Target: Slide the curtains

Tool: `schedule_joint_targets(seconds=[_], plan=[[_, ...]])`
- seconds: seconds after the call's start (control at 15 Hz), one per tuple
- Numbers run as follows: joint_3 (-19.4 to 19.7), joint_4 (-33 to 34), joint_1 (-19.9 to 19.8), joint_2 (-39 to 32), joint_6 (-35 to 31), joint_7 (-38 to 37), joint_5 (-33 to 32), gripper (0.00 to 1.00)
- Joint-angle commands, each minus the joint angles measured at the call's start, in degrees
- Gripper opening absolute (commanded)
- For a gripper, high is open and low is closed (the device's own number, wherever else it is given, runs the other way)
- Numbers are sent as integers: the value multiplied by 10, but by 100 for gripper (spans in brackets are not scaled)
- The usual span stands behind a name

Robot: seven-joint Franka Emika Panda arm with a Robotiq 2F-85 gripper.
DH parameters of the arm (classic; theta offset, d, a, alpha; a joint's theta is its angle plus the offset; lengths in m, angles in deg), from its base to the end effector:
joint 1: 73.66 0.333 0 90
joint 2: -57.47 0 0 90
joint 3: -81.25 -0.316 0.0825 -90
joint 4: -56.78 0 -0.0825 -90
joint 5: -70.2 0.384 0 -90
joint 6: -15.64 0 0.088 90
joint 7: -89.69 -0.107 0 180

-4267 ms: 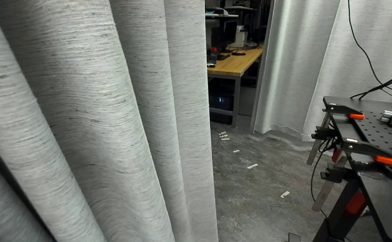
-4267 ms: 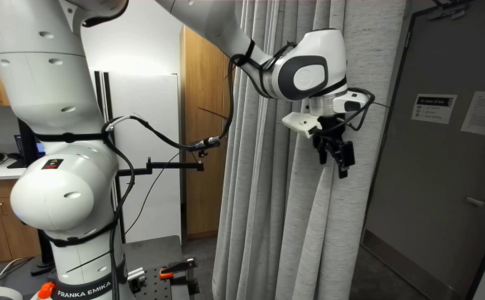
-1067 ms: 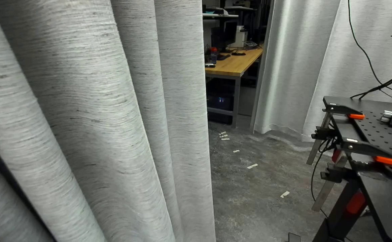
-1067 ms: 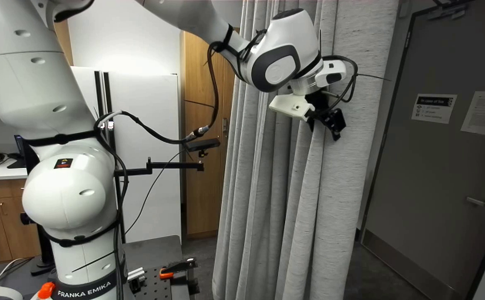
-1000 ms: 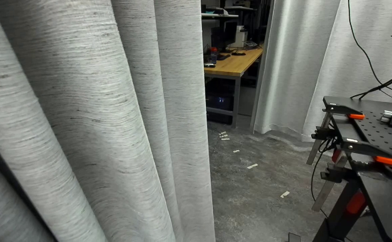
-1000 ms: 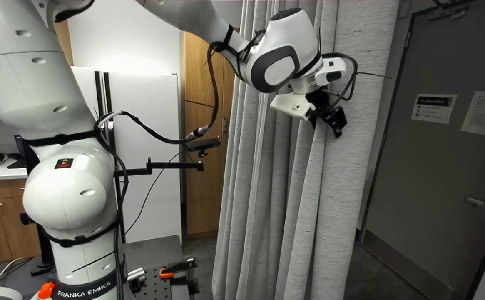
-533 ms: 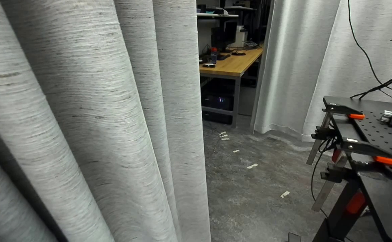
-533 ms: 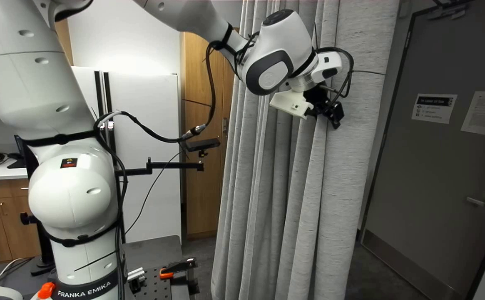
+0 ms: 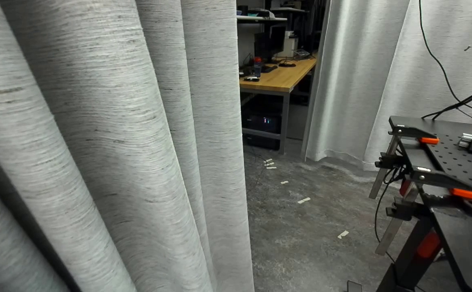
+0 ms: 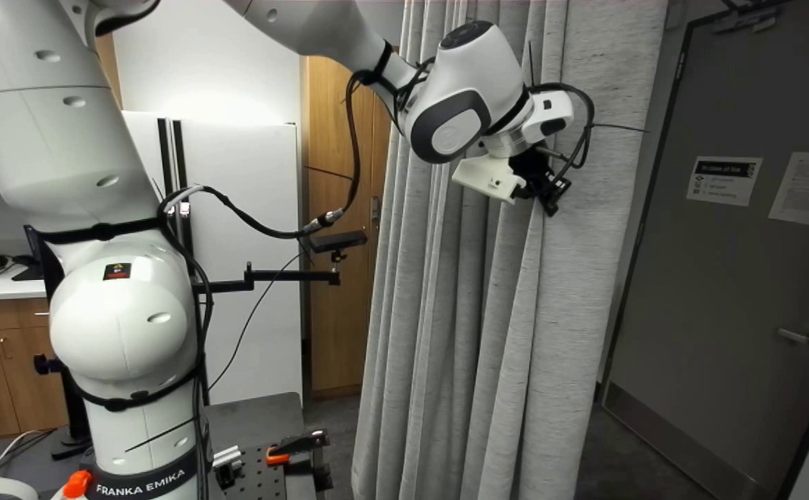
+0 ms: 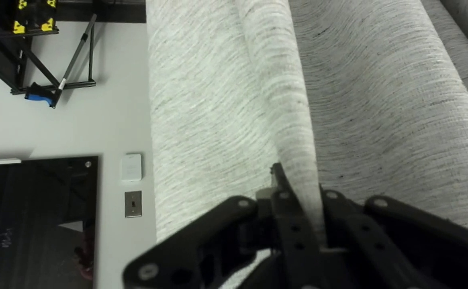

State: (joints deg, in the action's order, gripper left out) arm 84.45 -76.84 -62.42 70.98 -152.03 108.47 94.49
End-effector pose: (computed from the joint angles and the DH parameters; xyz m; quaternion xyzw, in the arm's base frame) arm 0.5144 0.0447 0.5256 -0.9095 -0.0402 -0.4033 0.0928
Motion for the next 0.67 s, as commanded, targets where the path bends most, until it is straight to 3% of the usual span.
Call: schedule_joint_targets(seconds=[0.0, 0.4, 0.6], plan=[[11, 19, 0, -26, -12, 6, 8, 0], [17, 107, -62, -119, 19, -71, -60, 1], [27, 168, -102, -173, 44, -164, -143, 1]])
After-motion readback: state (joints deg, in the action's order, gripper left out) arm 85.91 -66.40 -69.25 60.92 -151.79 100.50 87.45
